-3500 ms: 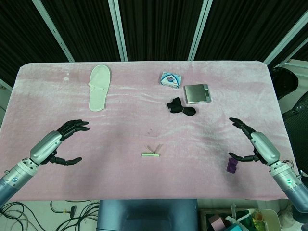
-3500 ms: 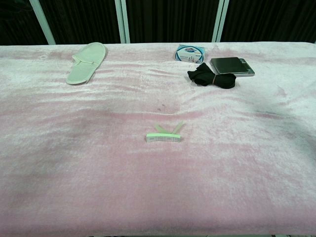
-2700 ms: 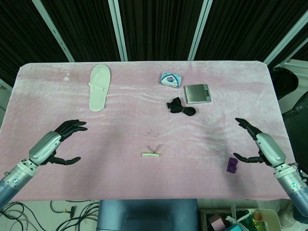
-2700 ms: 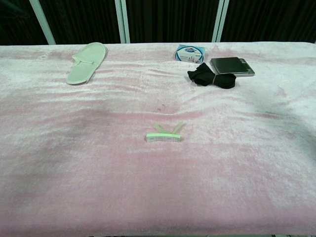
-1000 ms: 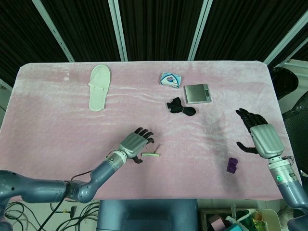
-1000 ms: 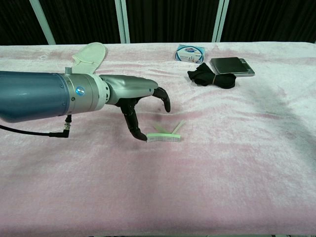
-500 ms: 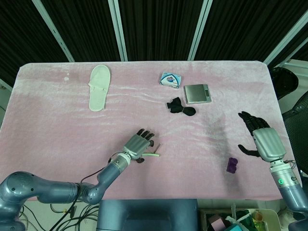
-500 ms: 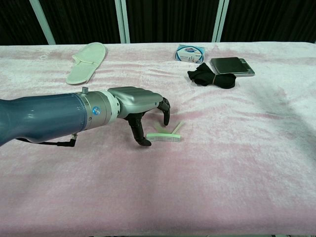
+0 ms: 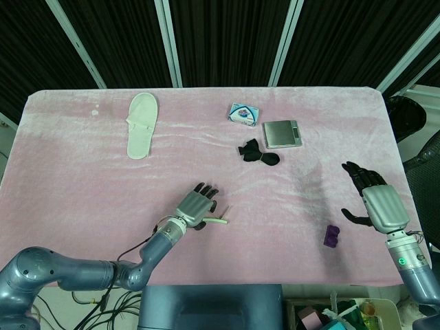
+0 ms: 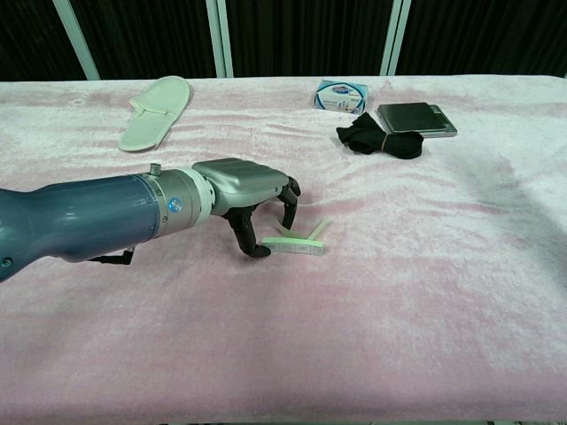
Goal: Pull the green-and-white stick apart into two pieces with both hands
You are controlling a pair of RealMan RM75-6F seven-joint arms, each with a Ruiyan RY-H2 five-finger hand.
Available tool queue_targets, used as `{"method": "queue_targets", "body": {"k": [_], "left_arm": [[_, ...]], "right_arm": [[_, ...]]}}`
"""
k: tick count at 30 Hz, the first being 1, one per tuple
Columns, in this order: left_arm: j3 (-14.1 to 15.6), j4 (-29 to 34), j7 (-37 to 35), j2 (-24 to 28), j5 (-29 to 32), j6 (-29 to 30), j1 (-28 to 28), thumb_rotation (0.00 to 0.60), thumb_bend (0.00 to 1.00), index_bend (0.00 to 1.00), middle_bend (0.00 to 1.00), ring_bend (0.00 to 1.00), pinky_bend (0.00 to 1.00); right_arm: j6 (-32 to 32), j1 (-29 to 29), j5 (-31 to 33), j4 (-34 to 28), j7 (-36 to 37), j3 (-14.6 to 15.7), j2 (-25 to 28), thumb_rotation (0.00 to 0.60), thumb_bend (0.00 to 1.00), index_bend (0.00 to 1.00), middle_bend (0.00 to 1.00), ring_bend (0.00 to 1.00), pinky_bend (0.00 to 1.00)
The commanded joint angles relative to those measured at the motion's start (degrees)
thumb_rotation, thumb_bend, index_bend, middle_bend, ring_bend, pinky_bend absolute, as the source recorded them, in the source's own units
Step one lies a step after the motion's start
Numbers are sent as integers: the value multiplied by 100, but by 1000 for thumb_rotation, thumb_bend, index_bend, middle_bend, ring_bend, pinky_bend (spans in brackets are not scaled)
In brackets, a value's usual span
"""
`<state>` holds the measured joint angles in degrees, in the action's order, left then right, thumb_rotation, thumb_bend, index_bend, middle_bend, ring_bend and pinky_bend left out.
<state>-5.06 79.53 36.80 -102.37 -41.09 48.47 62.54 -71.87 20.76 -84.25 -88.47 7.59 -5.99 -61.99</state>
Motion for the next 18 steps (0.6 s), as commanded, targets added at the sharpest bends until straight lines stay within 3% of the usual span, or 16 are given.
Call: {"method": "queue_targets", "body": {"k": [1, 9, 18], "left_arm": [[-28, -42, -51, -37, -52, -11, -13, 600, 330, 444, 74, 0, 0], [-52, -128, -104, -78, -151, 12, -59, 600, 361, 510, 91, 0, 0], [-96, -183, -183, -90, -117, -151, -74, 600, 469, 584, 133, 0, 0]], "right_arm": [[18, 4, 1, 20, -13, 5, -17, 600, 193, 0, 59, 118, 148], [73, 25, -15, 61, -74, 21, -81, 600, 192, 0, 59, 118, 149], [114, 32, -18, 115, -57, 30, -110, 600, 193, 0, 59, 118, 149]]}}
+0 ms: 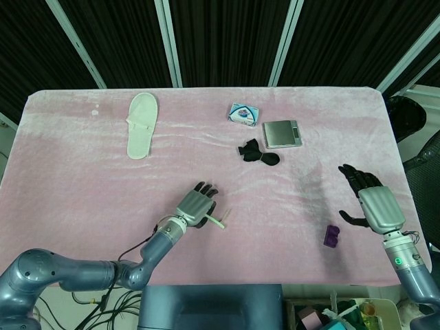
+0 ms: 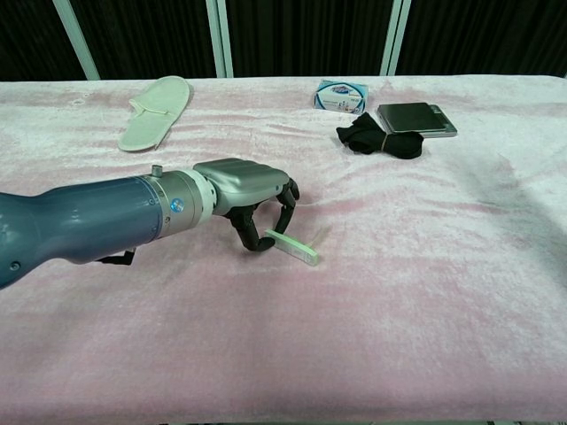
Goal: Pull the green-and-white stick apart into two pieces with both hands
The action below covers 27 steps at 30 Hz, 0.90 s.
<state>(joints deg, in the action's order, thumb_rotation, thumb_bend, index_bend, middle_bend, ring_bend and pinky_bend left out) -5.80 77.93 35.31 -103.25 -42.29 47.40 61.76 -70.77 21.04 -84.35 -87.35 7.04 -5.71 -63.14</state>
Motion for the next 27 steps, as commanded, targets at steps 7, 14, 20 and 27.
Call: {"method": "queue_targets", "body": {"k": [7, 14, 20, 27], "left_arm": [[-162, 8, -250, 10, -119, 14, -48, 600, 506, 601, 146, 0, 0], [-373, 33, -621, 203, -606, 229, -153, 600, 506, 591, 146, 0, 0], [-441, -22, -731, 416, -1154, 374, -153, 600, 506, 593, 146, 0, 0], [-594, -159, -747, 520, -1071, 221, -88, 600, 506, 600, 146, 0, 0]], "right_arm": [[-1, 35, -53, -29, -15, -27, 68, 600, 192, 0, 59, 118, 149], [410, 319, -157, -344, 293, -87, 406, 600, 192, 0, 56, 118, 149], [1233, 918, -482, -785, 601, -119, 952, 600, 192, 9, 52, 116, 149], [2105, 1540, -412, -1139, 874, -236, 1129, 600, 192, 12, 52, 116, 149]]}}
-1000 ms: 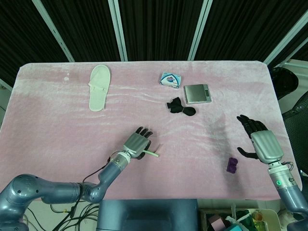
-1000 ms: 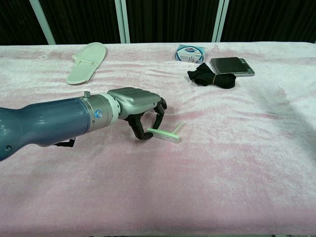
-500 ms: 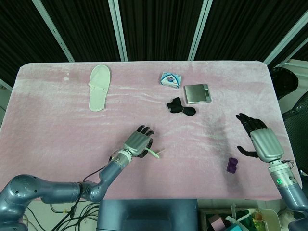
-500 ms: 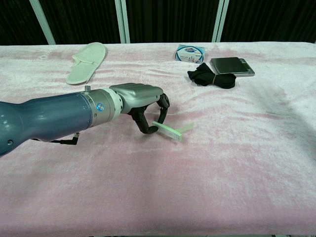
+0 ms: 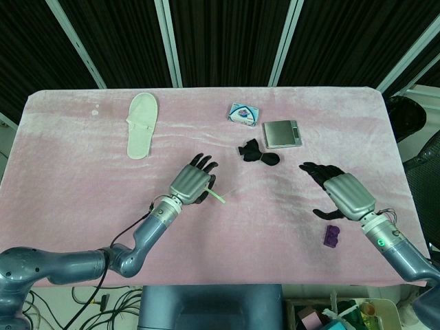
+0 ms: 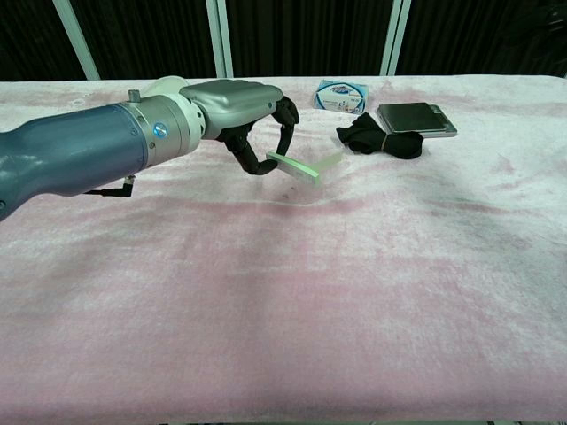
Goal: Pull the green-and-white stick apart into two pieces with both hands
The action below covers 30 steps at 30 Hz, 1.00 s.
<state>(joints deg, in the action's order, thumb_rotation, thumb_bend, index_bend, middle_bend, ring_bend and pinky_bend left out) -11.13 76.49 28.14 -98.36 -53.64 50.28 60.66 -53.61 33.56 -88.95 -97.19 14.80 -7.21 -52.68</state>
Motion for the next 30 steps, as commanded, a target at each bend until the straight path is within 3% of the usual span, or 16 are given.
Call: {"method": "queue_targets", "body": {"k": [1, 6, 19, 30], "left_arm": [[-97, -3, -74, 46, 97, -102, 25, 600, 506, 601, 146, 0, 0], [-231, 123, -248, 135, 153, -174, 29, 600, 506, 603, 145, 0, 0], [-198, 356, -39, 256, 157, -125, 94, 600, 506, 606, 144, 0, 0], [-210, 404, -50, 216, 171, -153, 156, 600, 506, 606, 143, 0, 0]], "right_arm": [[472, 364, 97, -157, 46, -119, 54, 600, 193, 14, 52, 116, 149], [826, 713, 431, -178, -215, -282, -247, 600, 193, 37, 52, 116, 148], [1270, 1369, 1314, 34, -1140, -530, -1118, 600, 192, 100, 52, 116, 148], [1378, 1678, 1696, 302, -1694, -480, -1617, 600, 206, 263, 52, 116, 148]]}}
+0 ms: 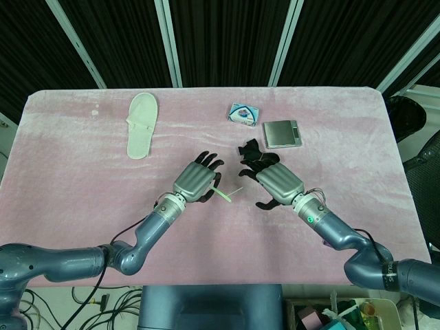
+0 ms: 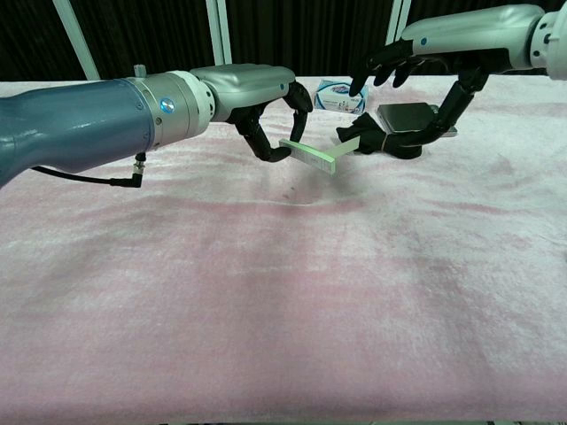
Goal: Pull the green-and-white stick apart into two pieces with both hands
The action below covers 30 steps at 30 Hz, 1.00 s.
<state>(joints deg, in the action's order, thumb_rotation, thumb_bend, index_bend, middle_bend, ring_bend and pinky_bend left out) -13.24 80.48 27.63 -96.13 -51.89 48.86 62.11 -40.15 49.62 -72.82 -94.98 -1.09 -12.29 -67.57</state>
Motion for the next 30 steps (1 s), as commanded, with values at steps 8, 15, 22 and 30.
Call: {"method": "queue_targets", "body": {"k": [8, 15, 22, 30], "left_arm": [[33, 26, 14, -28, 0, -22, 38, 600, 506, 606, 143, 0, 0], [30, 46, -35, -36, -37, -2, 41, 600, 506, 610, 143, 0, 0], [57, 27, -71, -45, -90, 0, 36, 600, 506, 613, 143, 0, 0], [70, 50, -90, -35, -132, 16, 30, 600, 506, 612, 143, 0, 0]], "right_arm": [[11, 234, 290, 308, -440, 72, -470, 600, 234, 285, 52, 116, 149], [43, 376, 474, 418, -721, 109, -632, 600, 261, 347, 52, 116, 149], [51, 453, 627, 499, -887, 163, -763, 600, 259, 391, 52, 116, 149], [46, 541, 764, 597, -990, 182, -909, 600, 260, 451, 52, 117, 148]]}}
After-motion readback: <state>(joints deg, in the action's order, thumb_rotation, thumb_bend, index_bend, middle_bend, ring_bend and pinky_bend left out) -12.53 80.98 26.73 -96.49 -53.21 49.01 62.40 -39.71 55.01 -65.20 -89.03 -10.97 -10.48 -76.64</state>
